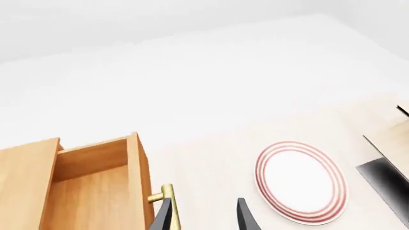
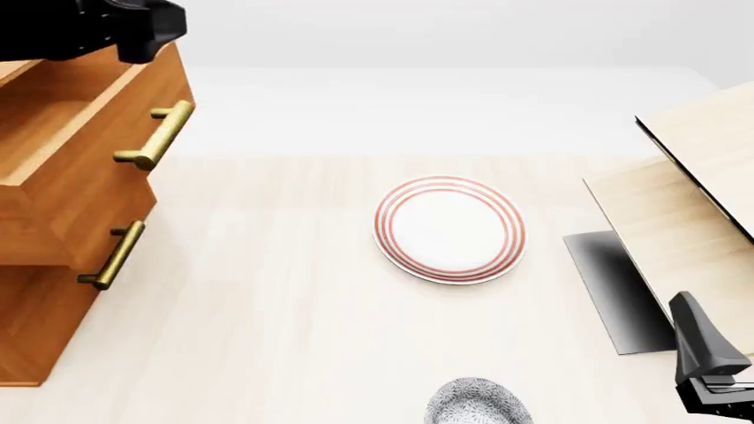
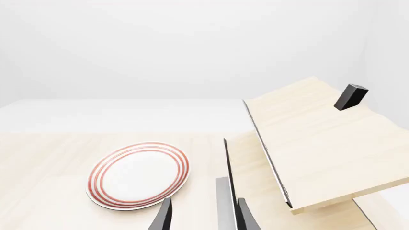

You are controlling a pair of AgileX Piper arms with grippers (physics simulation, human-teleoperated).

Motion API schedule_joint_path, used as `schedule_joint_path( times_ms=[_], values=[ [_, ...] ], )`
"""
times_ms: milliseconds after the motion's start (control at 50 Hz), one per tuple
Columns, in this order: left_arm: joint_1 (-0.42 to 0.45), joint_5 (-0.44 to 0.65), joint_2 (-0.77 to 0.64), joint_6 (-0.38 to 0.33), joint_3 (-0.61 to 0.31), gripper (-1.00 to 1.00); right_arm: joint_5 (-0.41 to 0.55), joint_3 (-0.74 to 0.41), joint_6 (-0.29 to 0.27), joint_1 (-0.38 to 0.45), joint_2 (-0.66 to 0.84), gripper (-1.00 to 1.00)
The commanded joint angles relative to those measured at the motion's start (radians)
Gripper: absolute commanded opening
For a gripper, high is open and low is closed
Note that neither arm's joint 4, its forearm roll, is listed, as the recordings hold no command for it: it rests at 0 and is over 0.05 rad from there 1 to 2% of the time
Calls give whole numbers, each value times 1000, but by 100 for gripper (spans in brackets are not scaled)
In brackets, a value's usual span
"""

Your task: Open the top drawer of the cabinet and put the bowl in it.

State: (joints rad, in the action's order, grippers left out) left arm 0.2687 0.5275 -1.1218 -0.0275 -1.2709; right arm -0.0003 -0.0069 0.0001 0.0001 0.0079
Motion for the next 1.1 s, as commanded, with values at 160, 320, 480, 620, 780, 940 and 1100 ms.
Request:
schedule_joint_path(
  times_ms=[160,320,480,620,780,940,1100],
  values=[
    [-109,103,-74,115,-47,100,-1,2,0,0,-1,100],
    [-140,141,-99,127,-78,100,-1,2,0,0,-1,100],
    [-158,160,-107,138,-98,100,-1,2,0,0,-1,100],
    [-178,168,-111,142,-102,100,-1,2,0,0,-1,100],
    [-196,186,-129,158,-125,100,-1,2,0,0,-1,100],
    [-226,234,-149,162,-154,100,-1,2,0,0,-1,100],
    [-230,281,-172,146,-175,100,-1,2,0,0,-1,100]
  ],
)
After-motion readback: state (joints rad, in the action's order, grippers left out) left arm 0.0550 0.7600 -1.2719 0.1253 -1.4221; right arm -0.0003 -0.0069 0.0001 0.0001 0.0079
